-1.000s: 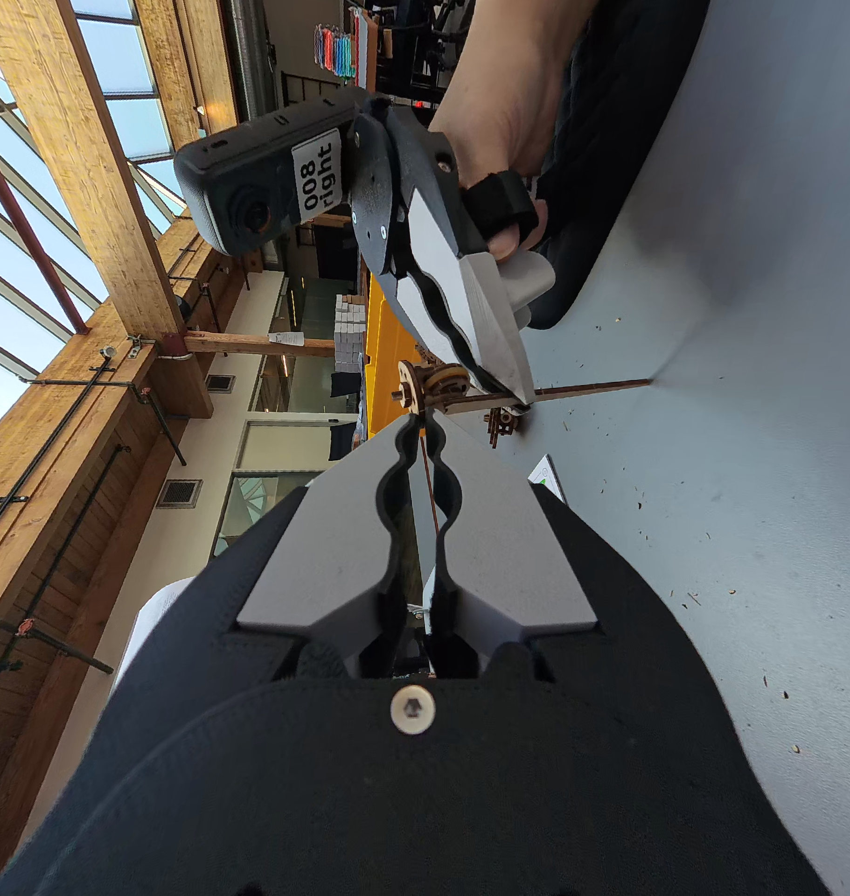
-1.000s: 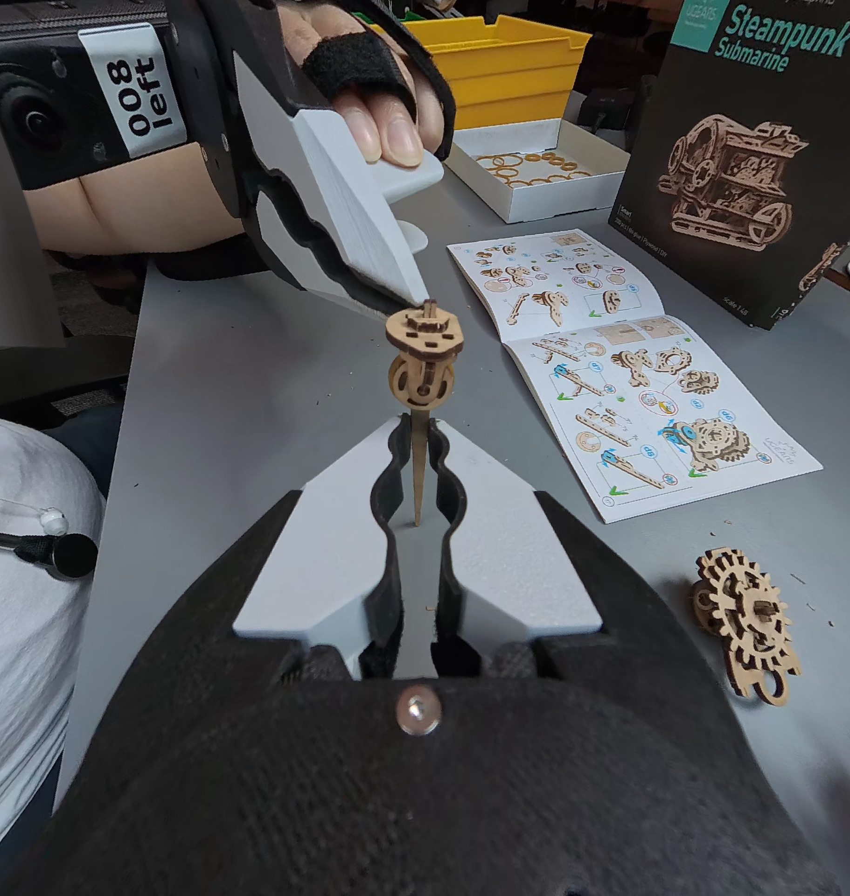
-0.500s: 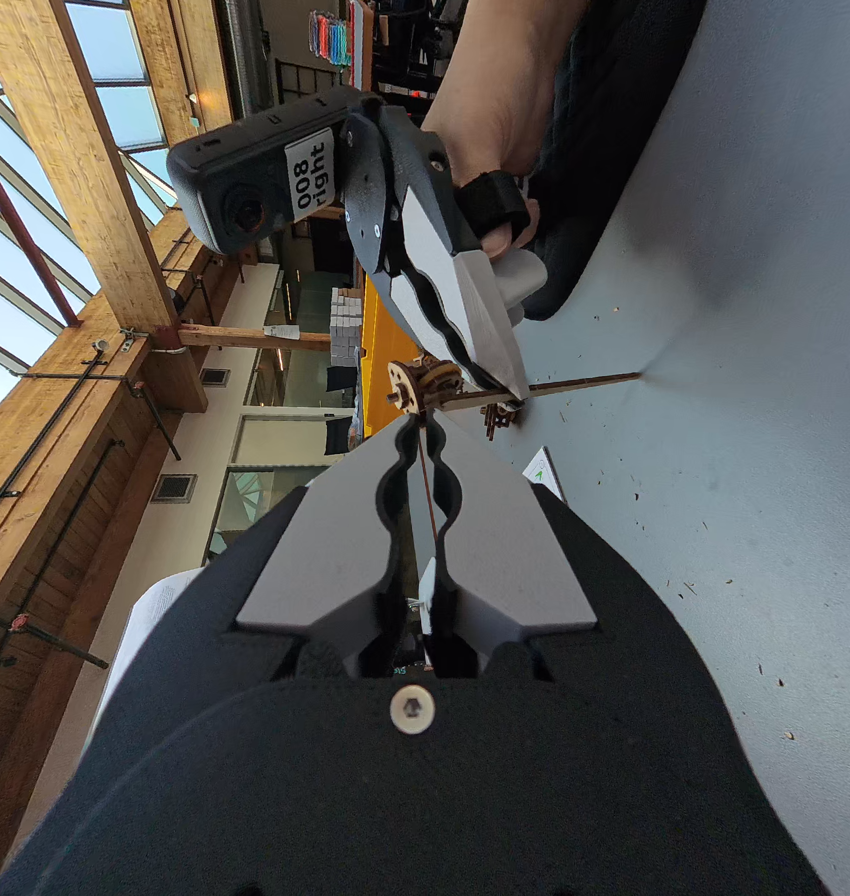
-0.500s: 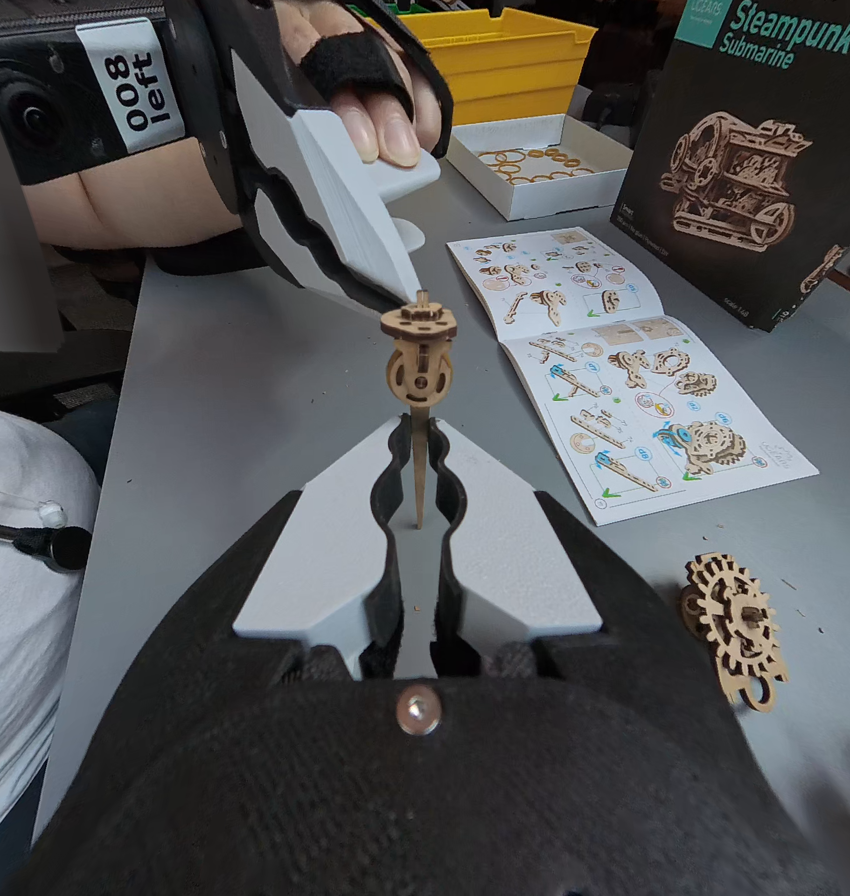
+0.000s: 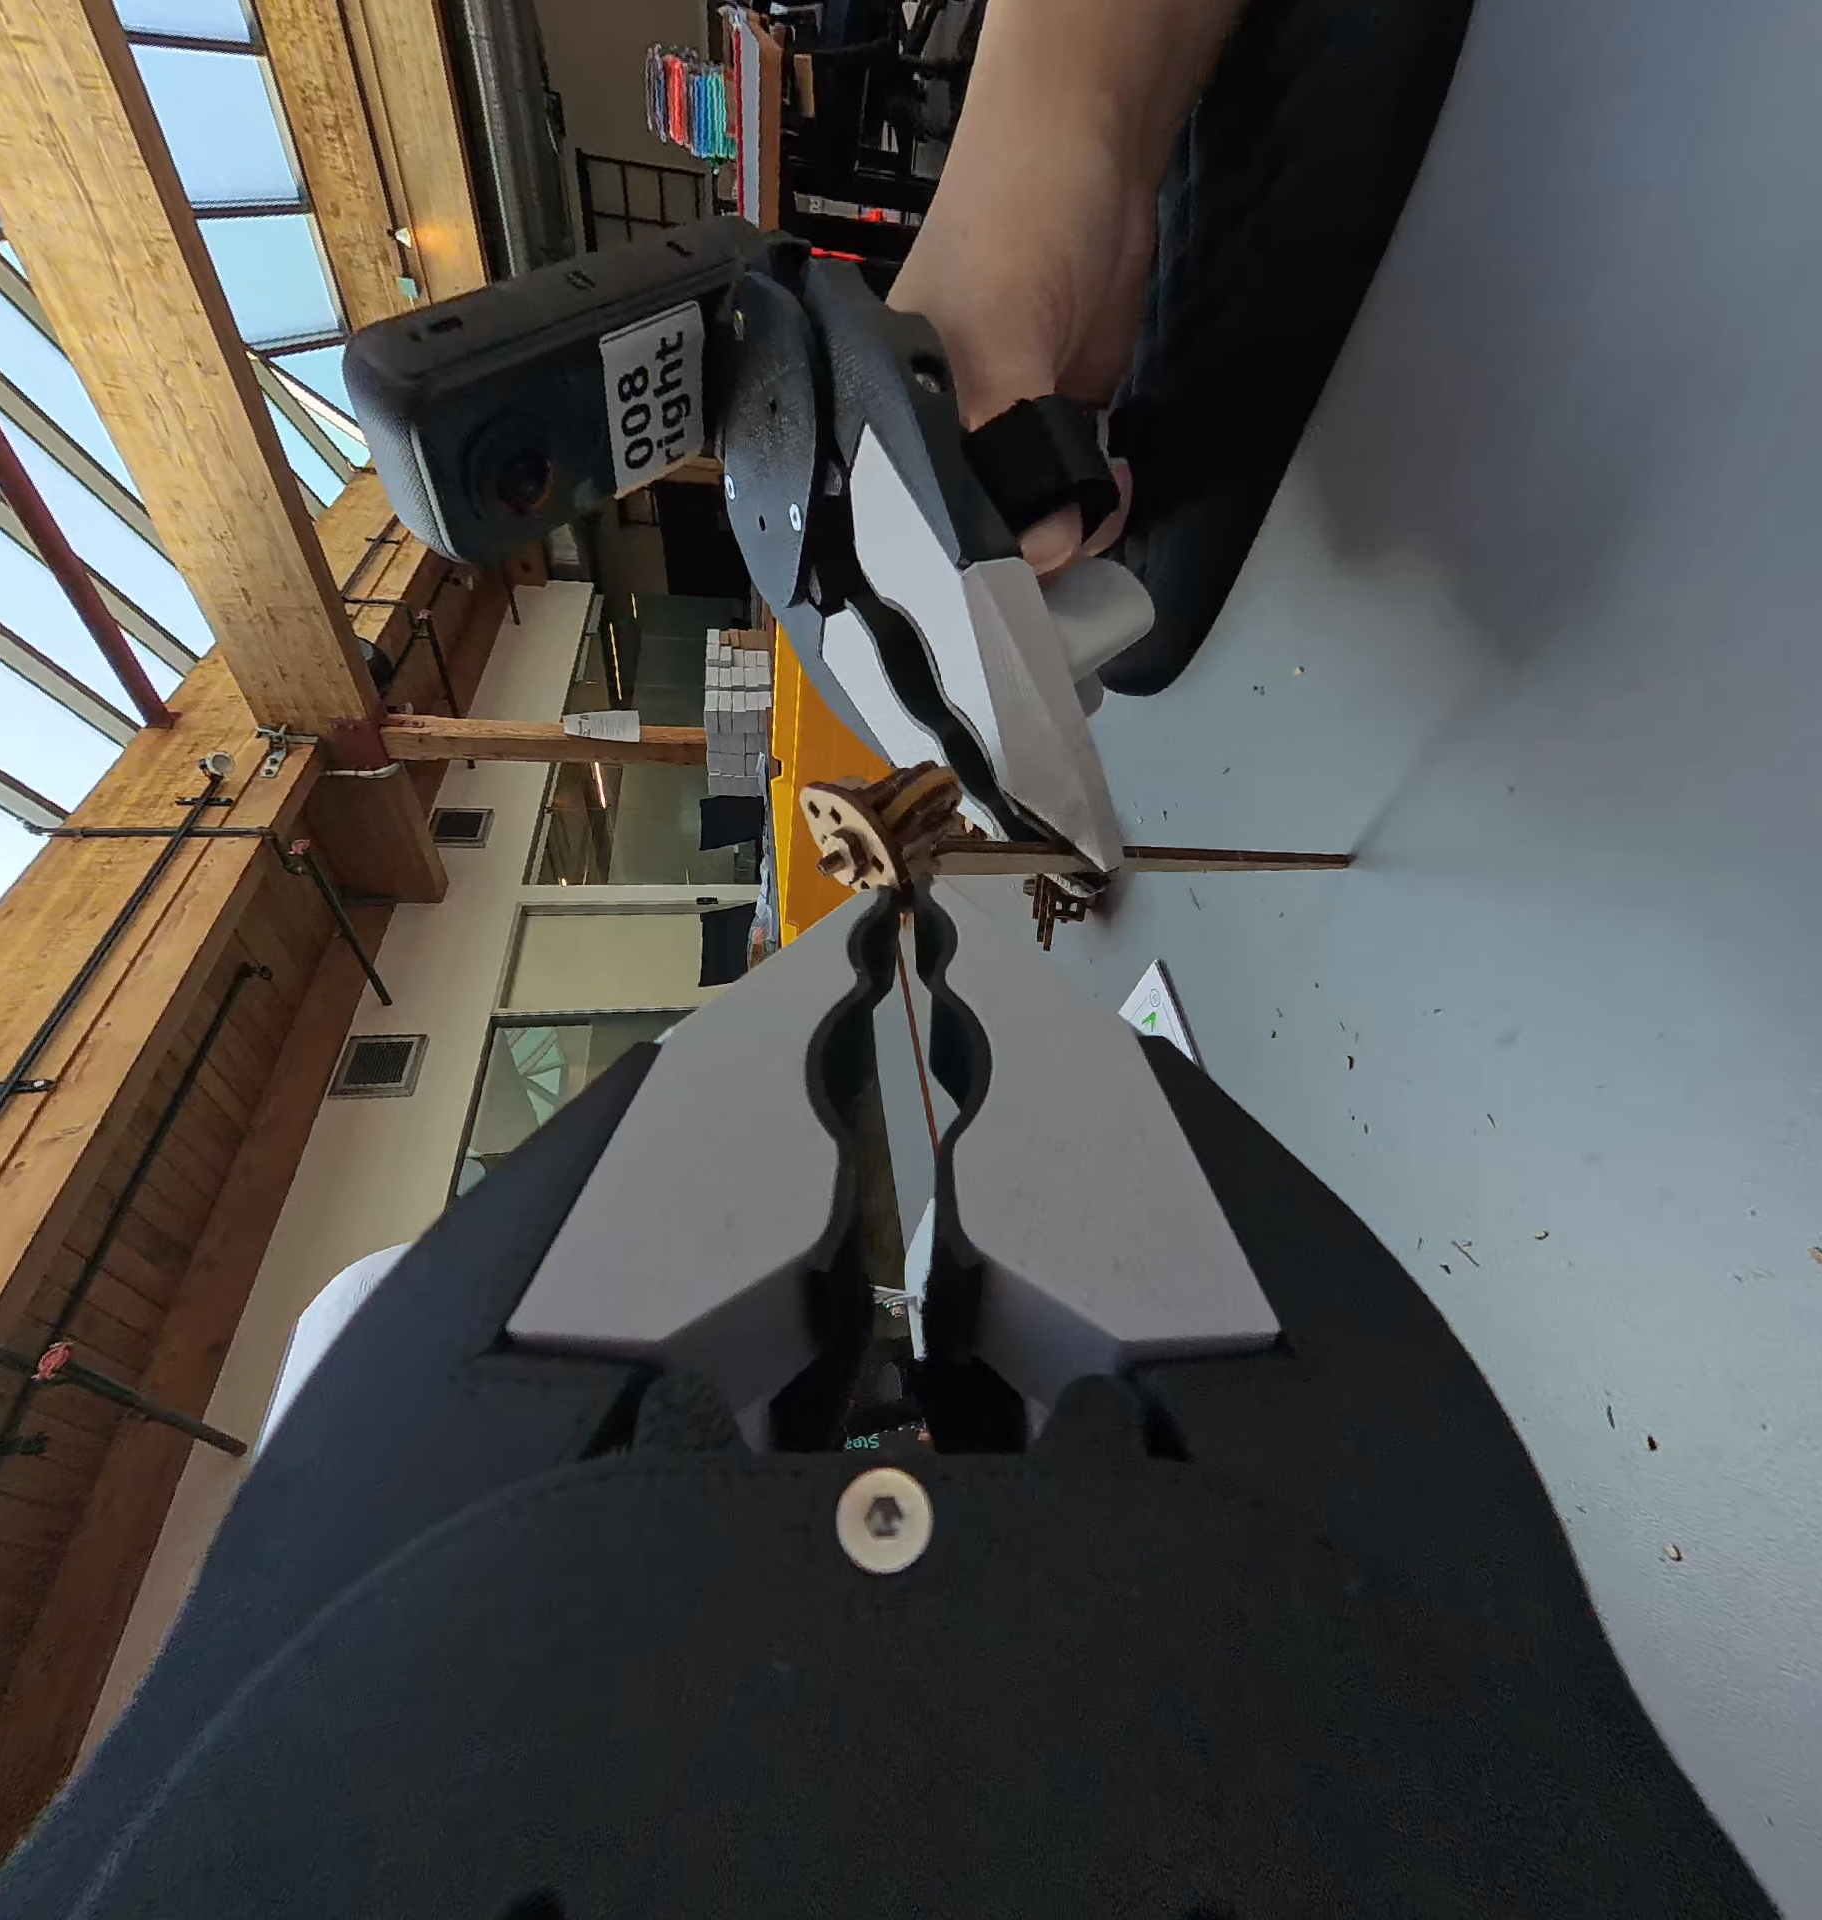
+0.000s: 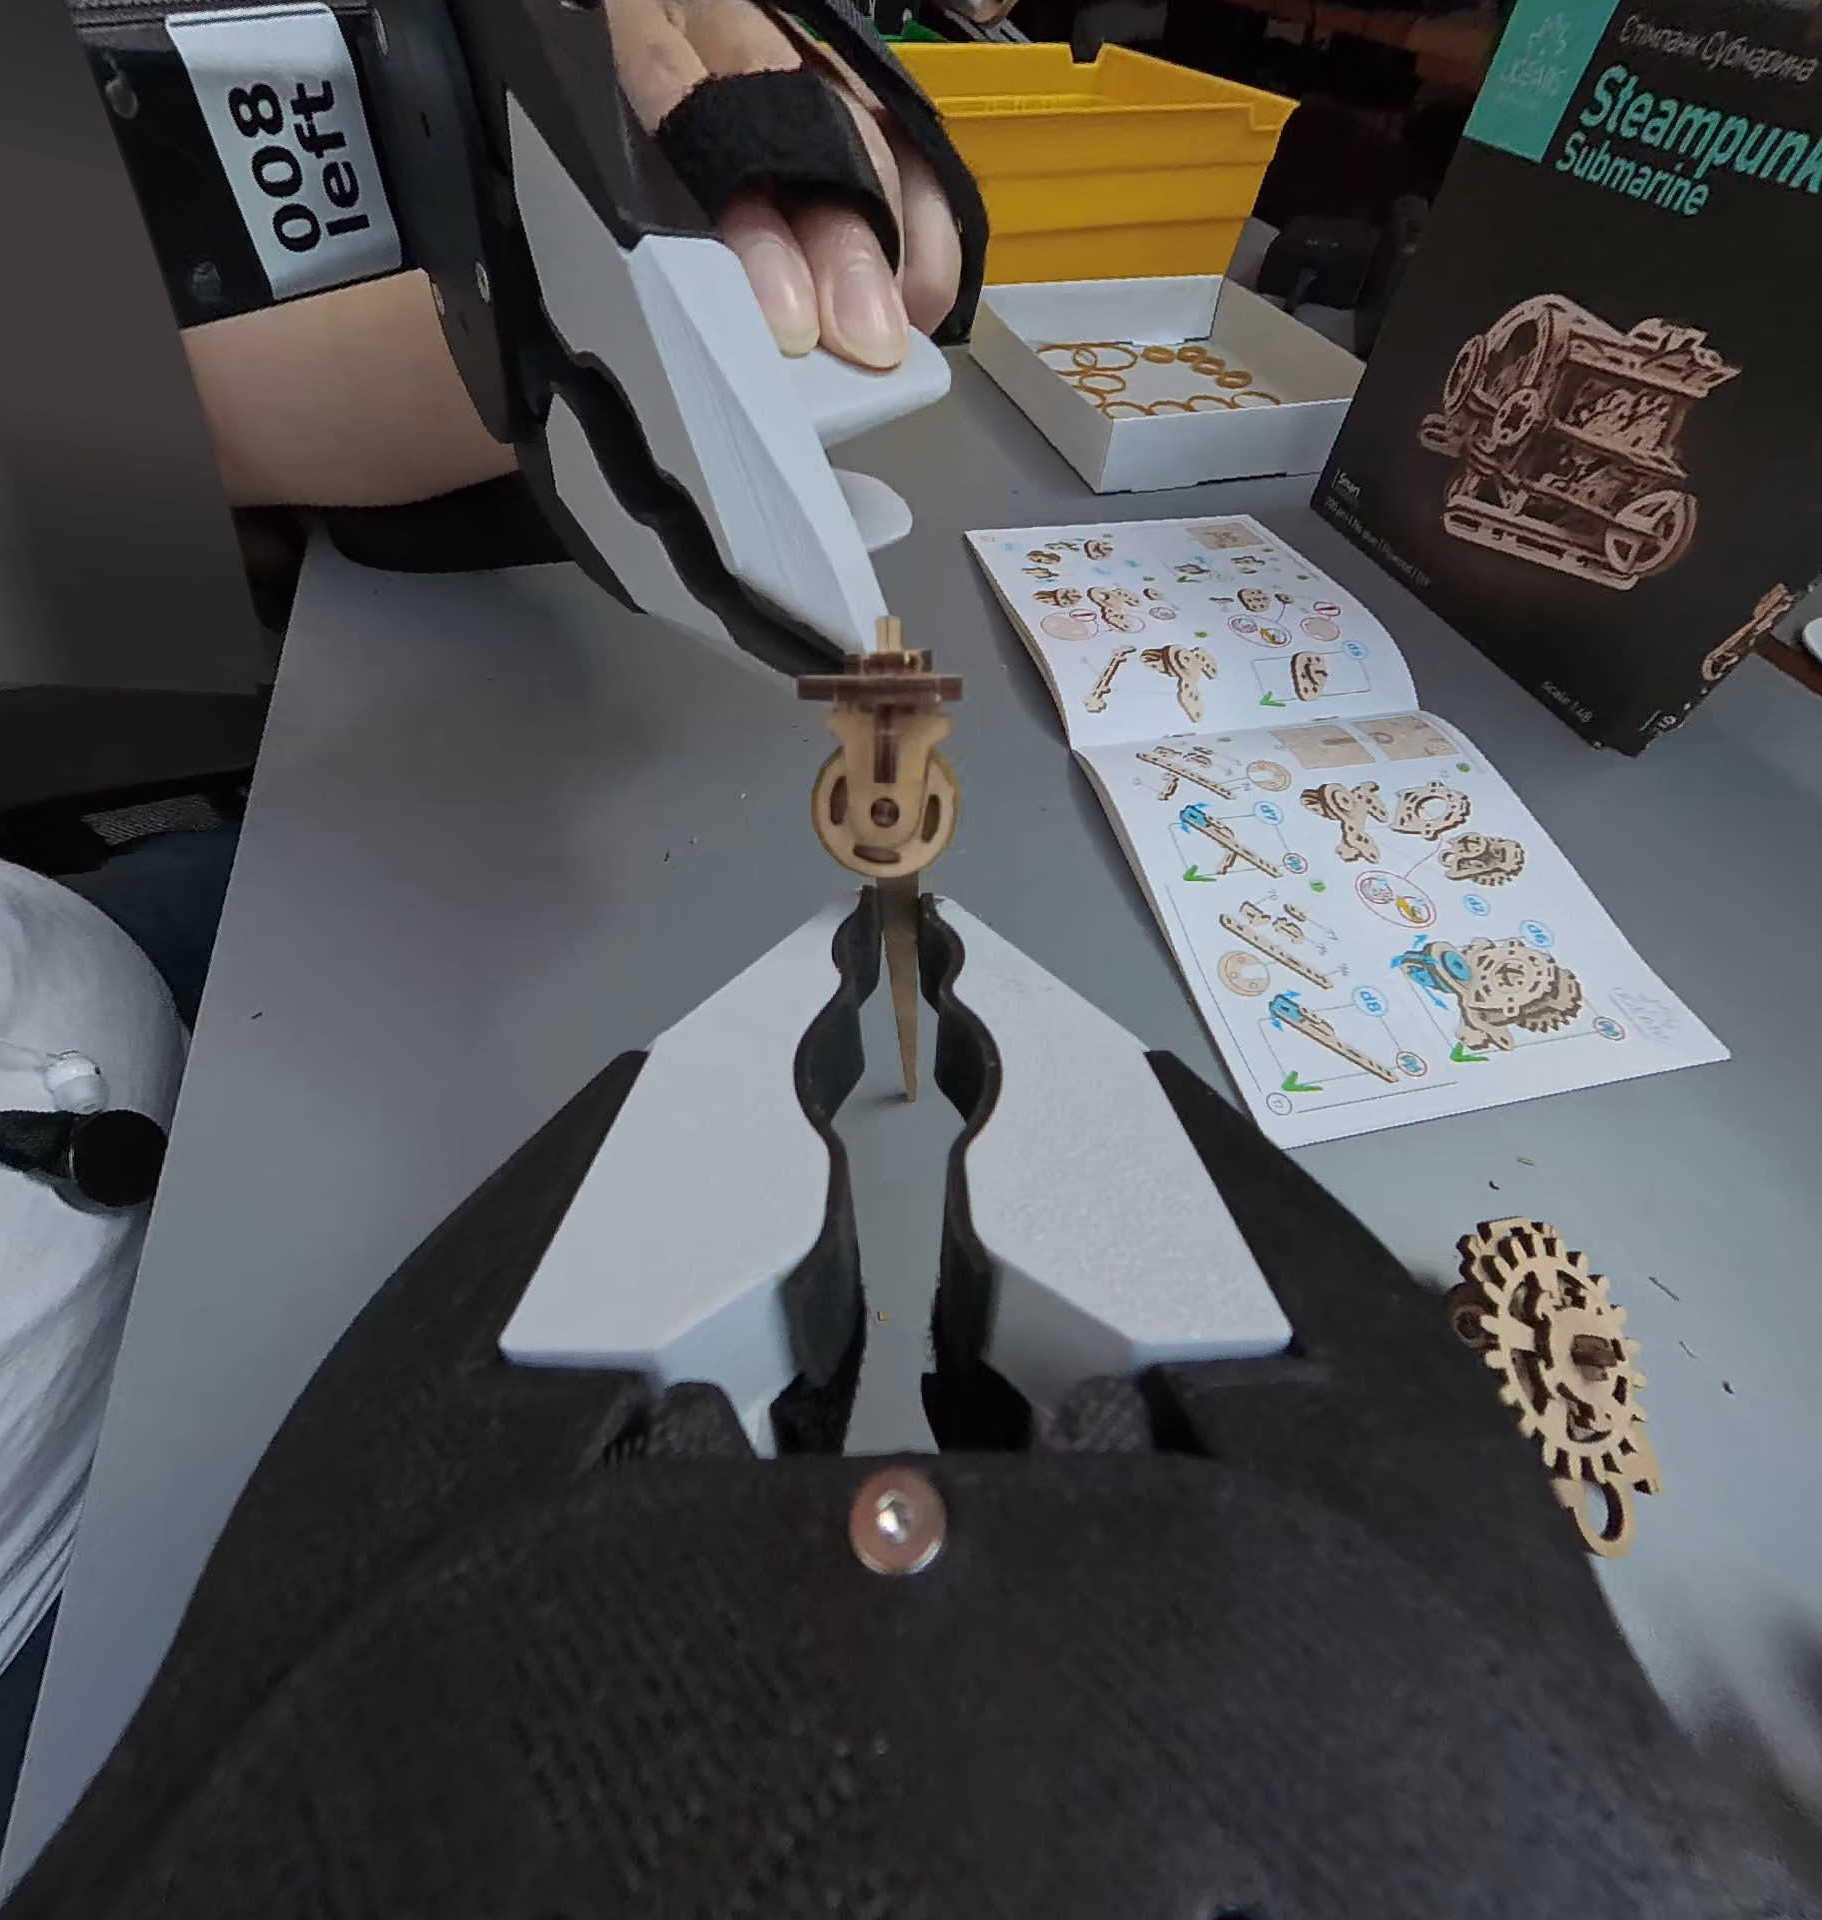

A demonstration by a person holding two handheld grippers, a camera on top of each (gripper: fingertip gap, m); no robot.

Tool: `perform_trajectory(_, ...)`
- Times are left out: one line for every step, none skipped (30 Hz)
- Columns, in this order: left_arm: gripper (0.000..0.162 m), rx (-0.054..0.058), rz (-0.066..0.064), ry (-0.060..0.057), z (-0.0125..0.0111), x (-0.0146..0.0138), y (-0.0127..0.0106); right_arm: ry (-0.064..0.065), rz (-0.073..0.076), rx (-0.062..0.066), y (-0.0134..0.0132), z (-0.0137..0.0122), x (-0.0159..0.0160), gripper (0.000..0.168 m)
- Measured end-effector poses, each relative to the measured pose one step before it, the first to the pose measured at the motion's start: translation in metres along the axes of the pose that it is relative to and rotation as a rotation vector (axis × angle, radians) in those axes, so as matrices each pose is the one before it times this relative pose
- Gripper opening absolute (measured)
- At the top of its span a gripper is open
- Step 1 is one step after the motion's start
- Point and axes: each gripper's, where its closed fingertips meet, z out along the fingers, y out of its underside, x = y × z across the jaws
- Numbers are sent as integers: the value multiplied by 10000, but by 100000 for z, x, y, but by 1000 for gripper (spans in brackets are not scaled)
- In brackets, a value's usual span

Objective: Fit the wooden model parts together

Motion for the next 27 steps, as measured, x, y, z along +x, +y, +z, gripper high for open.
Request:
perform_trajectory(0, -34, -35, 115, -11, 46, -8, 39, -76, -74, 37, -41, -4, 5)
perform_trajectory(0, 7, 28, 53, -39, -54, -70, 7, -111, -47, 3, 43, -62, 5)
perform_trajectory(0, -9, 85, -5, -26, -46, -56, -8, -30, -39, 16, 31, -31, 5)
perform_trajectory(0, -32, 59, -28, -9, 1, 12, -9, -21, -15, -3, -5, 7, 5)
perform_trajectory(0, -16, 5, -25, 0, 23, -3, -23, 6, -3, 16, -23, 2, 5)
perform_trajectory(0, 1, -12, -16, -26, 13, -18, -27, 52, 4, 12, -4, -21, 5)
perform_trajectory(0, -2, -1, -5, -19, 9, -6, -15, 52, 10, 0, 8, -9, 5)
perform_trajectory(0, -7, 9, 5, -19, -15, -11, -14, 17, 8, 3, -1, -14, 6)
perform_trajectory(0, -9, 19, 0, -7, -12, -7, -1, 2, 10, -12, -27, -17, 6)
perform_trajectory(0, -18, 13, -6, -1, -9, 25, -15, 13, 29, -52, -57, -22, 9)
perform_trajectory(0, -5, -2, -11, -3, -14, 17, -39, 45, 13, -32, -85, -46, 14)
perform_trajectory(0, 2, -11, -10, 12, -10, 17, -17, 44, -42, 22, -119, -9, 18)
perform_trajectory(0, -1, -5, -7, 0, -7, 12, 30, 1, -72, 29, -219, 67, 22)
perform_trajectory(0, -4, 6, -4, 8, -12, 15, 36, -42, -28, -83, -328, 85, 25)
perform_trajectory(0, -9, 3, 1, 12, -15, 21, 130, -11, 8, -223, -468, 264, 29)
perform_trajectory(0, -4, -6, 4, 4, -13, 14, 124, 23, 106, -449, -561, 308, 31)
perform_trajectory(0, 3, -7, 0, 0, -6, 6, 33, -5, 294, -817, -600, 190, 34)
perform_trajectory(0, -9, -8, -4, 4, -3, 32, -2, -23, 446, -1131, -565, 74, 36)
perform_trajectory(0, -7, -1, -5, 15, -10, 18, -10, 19, 487, -1225, -405, -10, 36)
perform_trajectory(0, -7, -1, -1, 4, -13, 18, -54, 86, 380, -1034, -171, -111, 36)
perform_trajectory(0, -12, -5, 2, 0, -5, 25, -63, 88, 78, -490, 95, -158, 38)
perform_trajectory(0, -12, -6, 1, 0, -7, 25, 30, 66, -109, -59, 268, -49, 40)
perform_trajectory(0, -13, -9, -2, 1, 0, 38, 118, 111, -223, 260, 339, 120, 41)
perform_trajectory(0, -20, -11, -3, 5, -11, 46, -45, 114, -191, 306, 359, -125, 41)
perform_trajectory(0, -11, 0, -2, 3, -6, 34, -69, 102, -14, 86, 278, -175, 39)
perform_trajectory(0, -2, 5, -1, -11, -4, 4, 14, 129, -6, 81, 185, -23, 35)
perform_trajectory(0, 2, -12, 2, 9, 0, -4, 36, 92, -89, 189, 118, 62, 28)
